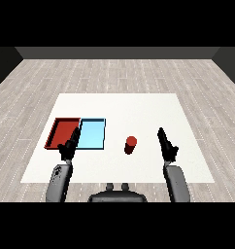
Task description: Pick the red can and put it in the red box
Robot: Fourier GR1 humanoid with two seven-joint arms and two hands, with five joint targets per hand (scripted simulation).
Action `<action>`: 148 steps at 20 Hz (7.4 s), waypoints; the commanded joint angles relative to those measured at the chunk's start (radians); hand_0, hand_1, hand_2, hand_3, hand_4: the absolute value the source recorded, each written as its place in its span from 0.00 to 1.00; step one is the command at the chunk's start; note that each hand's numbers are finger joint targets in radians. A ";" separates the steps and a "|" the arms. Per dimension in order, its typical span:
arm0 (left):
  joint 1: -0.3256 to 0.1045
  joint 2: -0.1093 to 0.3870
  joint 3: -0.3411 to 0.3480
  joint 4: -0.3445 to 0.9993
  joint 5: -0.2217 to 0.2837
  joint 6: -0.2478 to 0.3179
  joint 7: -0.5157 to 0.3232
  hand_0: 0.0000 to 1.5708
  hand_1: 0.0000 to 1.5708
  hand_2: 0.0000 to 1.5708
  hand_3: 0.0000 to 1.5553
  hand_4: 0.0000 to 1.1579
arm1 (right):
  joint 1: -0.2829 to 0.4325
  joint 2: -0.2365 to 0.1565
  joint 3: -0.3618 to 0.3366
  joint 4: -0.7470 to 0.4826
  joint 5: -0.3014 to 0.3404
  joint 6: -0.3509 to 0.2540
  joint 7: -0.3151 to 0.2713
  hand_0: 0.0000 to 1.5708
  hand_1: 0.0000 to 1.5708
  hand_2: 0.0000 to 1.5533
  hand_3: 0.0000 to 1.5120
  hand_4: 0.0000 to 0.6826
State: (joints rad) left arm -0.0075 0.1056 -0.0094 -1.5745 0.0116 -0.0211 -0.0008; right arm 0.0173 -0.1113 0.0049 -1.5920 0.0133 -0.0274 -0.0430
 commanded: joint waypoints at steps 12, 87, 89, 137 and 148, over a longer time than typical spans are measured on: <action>-0.008 -0.044 0.059 -0.058 0.049 -0.035 -0.378 0.00 0.00 0.00 0.00 0.00 | 0.149 -0.081 -0.141 -0.083 -0.213 0.297 -0.354 0.00 0.00 0.00 0.00 0.00; -0.042 -0.037 0.102 0.020 0.063 -0.039 -0.434 0.00 0.00 0.00 0.00 0.00 | -0.218 0.111 0.107 0.544 -0.221 0.095 -0.489 0.00 0.00 0.00 0.00 0.00; -0.038 -0.020 0.105 -0.022 0.098 -0.074 -0.379 0.00 0.00 0.00 0.00 0.00 | -0.217 0.111 0.229 0.533 -0.291 0.020 -0.489 0.00 0.00 0.00 0.00 0.00; -0.084 -0.046 0.101 0.090 0.039 -0.032 -0.481 0.00 0.00 0.00 0.00 0.00 | -0.422 0.111 0.345 0.598 -0.304 -0.367 -0.216 1.00 1.00 0.96 0.94 0.85; -0.042 -0.076 0.029 -0.055 -0.001 -0.003 -0.386 0.00 0.00 0.00 0.00 0.00 | -0.296 0.092 0.264 0.390 -0.167 -0.297 -0.252 1.00 1.00 0.95 0.93 0.91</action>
State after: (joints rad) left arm -0.0238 0.0474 0.0443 -1.5987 0.0254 -0.0457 -0.4252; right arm -0.3168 -0.0267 0.2718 -1.1479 -0.1908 -0.3196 -0.2685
